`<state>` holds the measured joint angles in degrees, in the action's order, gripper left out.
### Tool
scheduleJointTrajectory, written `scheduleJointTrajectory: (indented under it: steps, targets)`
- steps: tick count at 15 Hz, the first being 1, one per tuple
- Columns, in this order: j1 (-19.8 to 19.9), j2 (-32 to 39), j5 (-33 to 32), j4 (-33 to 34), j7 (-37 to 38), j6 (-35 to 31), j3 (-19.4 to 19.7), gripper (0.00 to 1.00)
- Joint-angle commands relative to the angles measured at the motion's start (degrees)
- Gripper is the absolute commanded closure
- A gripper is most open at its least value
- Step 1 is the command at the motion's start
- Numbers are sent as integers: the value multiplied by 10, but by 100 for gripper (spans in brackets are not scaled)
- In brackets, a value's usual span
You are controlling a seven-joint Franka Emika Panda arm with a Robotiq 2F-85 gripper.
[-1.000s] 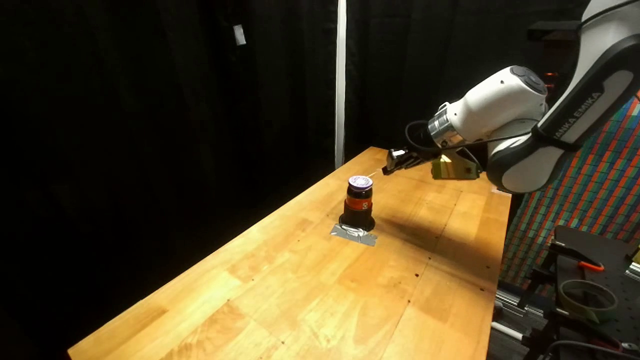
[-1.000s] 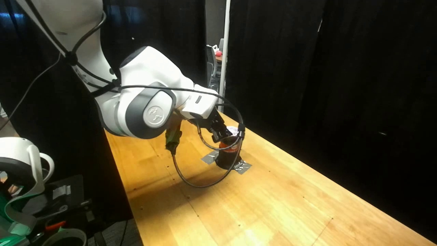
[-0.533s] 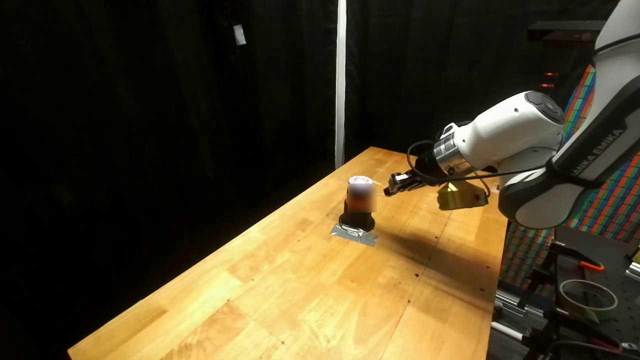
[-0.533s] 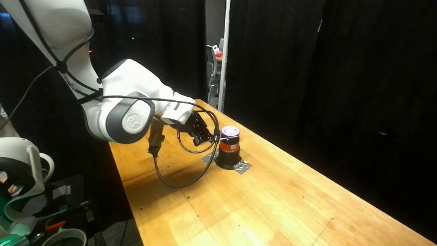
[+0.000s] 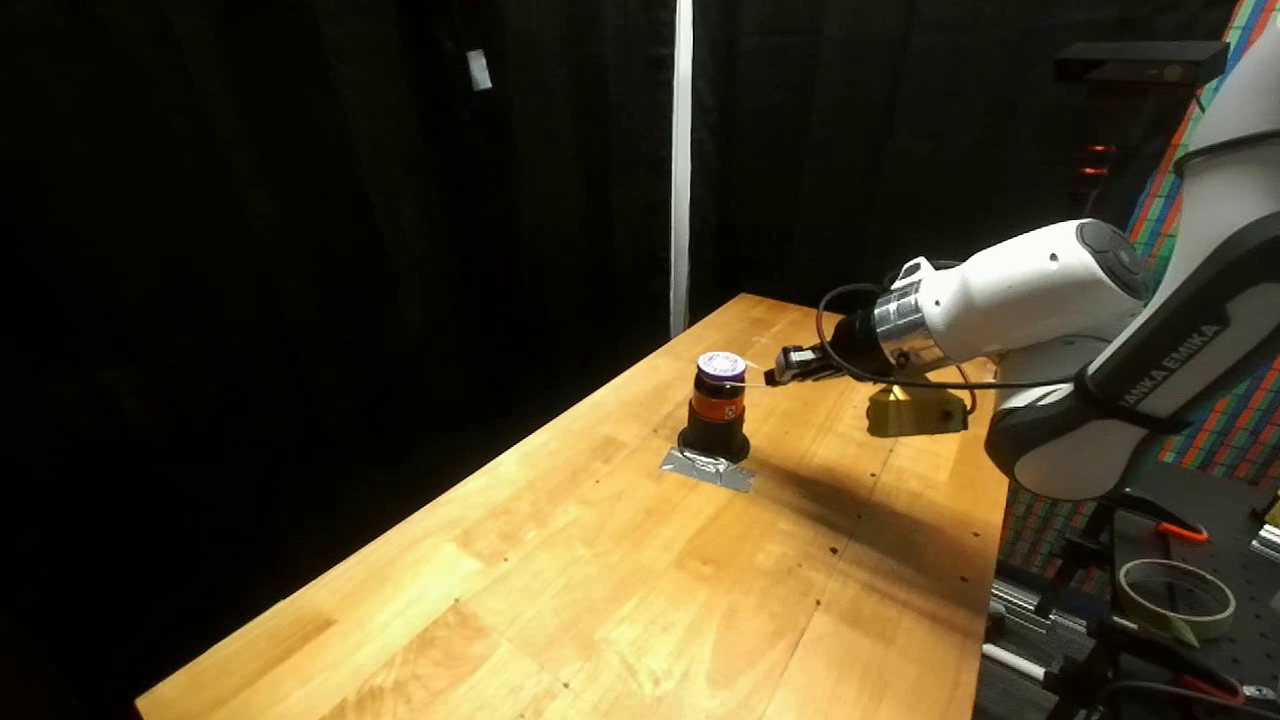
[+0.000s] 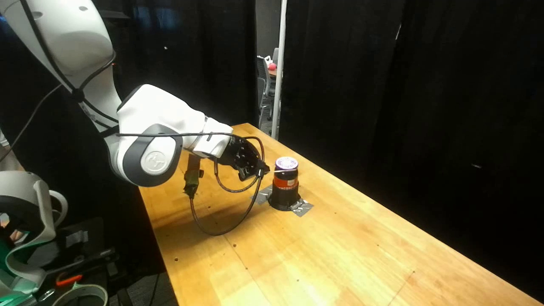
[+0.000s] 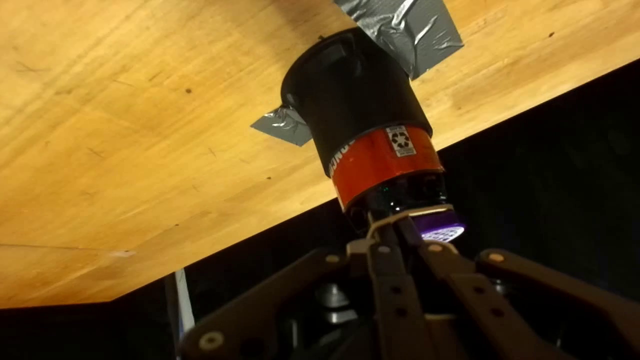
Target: Place the rubber band on the brown cup
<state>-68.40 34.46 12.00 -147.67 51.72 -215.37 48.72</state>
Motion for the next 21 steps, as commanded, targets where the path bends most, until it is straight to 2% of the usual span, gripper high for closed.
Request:
scheduleJointTrajectory:
  steps: [1, 2, 3, 4, 5, 6, 7, 9, 10, 12, 14, 15, 16, 17, 19, 21]
  targets:
    - [-37, 43, 64, -12, 4, -59, 6, 91]
    - [-42, 52, 80, -11, 5, -67, 5, 91]
    - [19, 17, 161, -3, -94, -85, -76, 91]
    - [29, 20, 191, 1, -107, -101, -95, 92]
    - [51, 16, 224, 5, -139, -118, -130, 91]
    - [75, 11, 250, 8, -166, -137, -164, 82]
    - [105, 6, 268, 12, -191, -156, -200, 65]
    - [174, 1, 293, 22, -235, -195, -278, 78]
    - [206, 1, 297, 28, -253, -212, -311, 49]
    - [267, 3, 302, 38, -282, -243, -373, 42]
    - [320, 10, 301, 50, -309, -272, -424, 26]
    - [342, 11, 301, 54, -322, -283, -446, 69]
    - [363, 12, 301, 59, -334, -296, -465, 65]
    - [287, 11, 300, 63, -302, -263, -388, 16]
    - [313, 12, 301, 65, -318, -282, -409, 19]
    - [309, 14, 297, 70, -316, -282, -405, 8]
